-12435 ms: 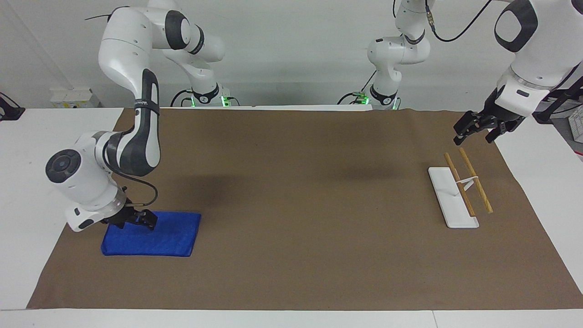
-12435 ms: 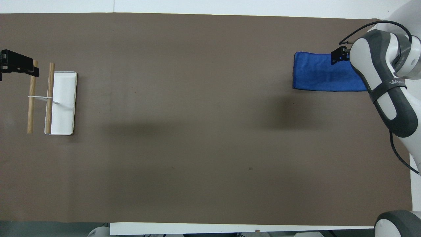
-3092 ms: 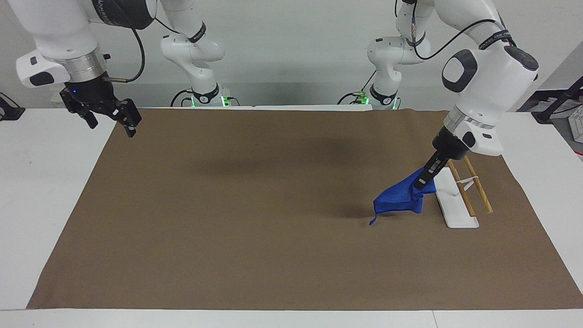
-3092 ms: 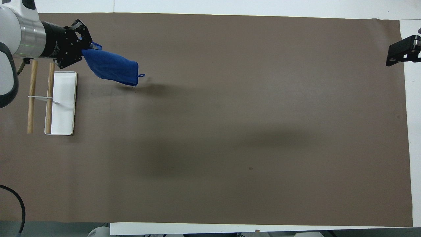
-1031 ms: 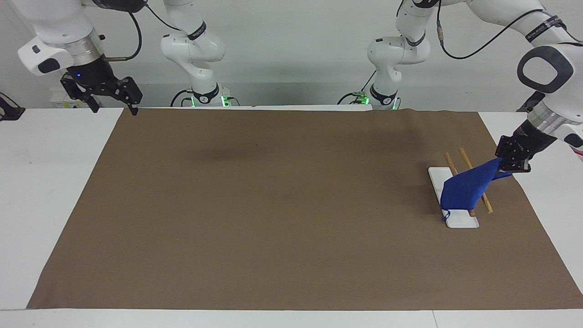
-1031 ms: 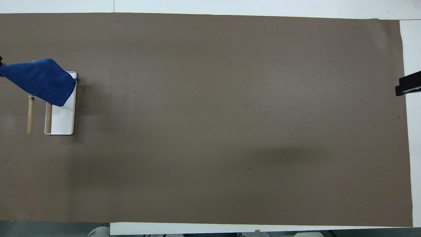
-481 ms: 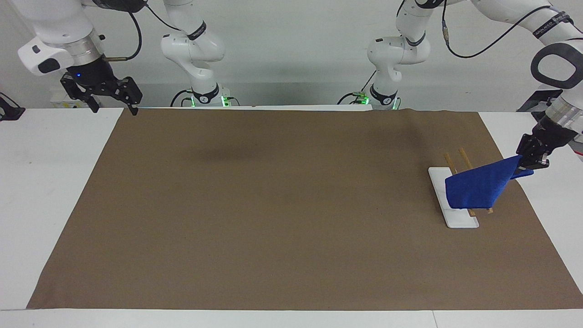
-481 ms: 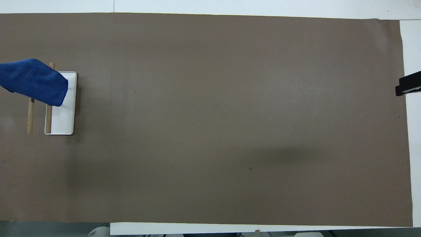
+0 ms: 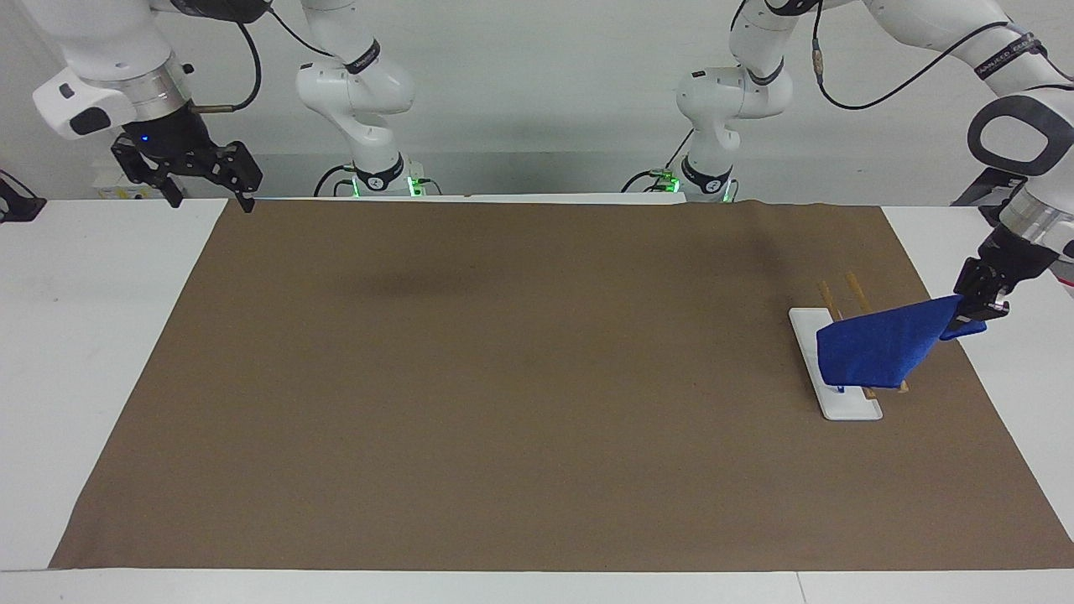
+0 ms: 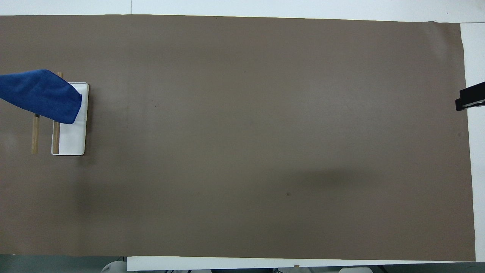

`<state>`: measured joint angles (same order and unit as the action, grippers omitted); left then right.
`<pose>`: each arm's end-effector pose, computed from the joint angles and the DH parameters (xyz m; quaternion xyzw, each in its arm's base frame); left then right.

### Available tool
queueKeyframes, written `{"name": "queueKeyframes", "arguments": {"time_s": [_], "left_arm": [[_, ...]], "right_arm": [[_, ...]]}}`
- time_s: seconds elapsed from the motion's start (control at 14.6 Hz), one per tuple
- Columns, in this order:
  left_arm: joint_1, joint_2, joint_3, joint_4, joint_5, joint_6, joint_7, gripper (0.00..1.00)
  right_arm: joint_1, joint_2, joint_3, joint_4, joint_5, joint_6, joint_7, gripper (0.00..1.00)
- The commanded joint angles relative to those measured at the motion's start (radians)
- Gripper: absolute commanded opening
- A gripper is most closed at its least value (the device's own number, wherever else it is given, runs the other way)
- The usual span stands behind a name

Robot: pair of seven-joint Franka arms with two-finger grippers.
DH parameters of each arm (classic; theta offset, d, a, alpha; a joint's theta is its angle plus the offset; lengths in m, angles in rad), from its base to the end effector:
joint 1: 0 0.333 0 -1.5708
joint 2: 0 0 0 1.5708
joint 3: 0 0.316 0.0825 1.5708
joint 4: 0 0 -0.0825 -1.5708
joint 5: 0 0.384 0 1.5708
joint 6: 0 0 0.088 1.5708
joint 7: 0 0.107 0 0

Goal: Right arm passes towel to left arm to hang
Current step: 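Lower the towel over the rack's wooden dowel with the left gripper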

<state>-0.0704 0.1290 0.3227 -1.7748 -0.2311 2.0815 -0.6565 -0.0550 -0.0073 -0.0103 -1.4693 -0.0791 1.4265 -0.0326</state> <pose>0.6026 0.1347 0.5032 0.8713 0.4743 0.0732 0.1020 0.5353 -0.0444 0.6636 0.9988 -0.0213 -0.0196 0.0383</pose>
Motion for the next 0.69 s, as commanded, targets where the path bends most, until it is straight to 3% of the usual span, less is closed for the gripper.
{"name": "queueKeyframes", "arguments": {"time_s": [0.0,0.41,0.62], "left_arm": [[-0.003,-0.029,0.016,-0.077,0.009,0.086,0.063,0.01],[0.001,-0.025,0.039,-0.097,0.009,0.101,0.124,0.05],[0.003,-0.023,0.041,-0.092,0.009,0.098,0.135,0.28]], "right_arm": [[-0.006,-0.013,0.001,-0.017,0.018,0.008,-0.015,1.00],[-0.006,-0.013,0.001,-0.017,0.018,0.006,-0.015,1.00],[-0.006,-0.013,0.001,-0.017,0.018,0.006,-0.015,1.00]]}}
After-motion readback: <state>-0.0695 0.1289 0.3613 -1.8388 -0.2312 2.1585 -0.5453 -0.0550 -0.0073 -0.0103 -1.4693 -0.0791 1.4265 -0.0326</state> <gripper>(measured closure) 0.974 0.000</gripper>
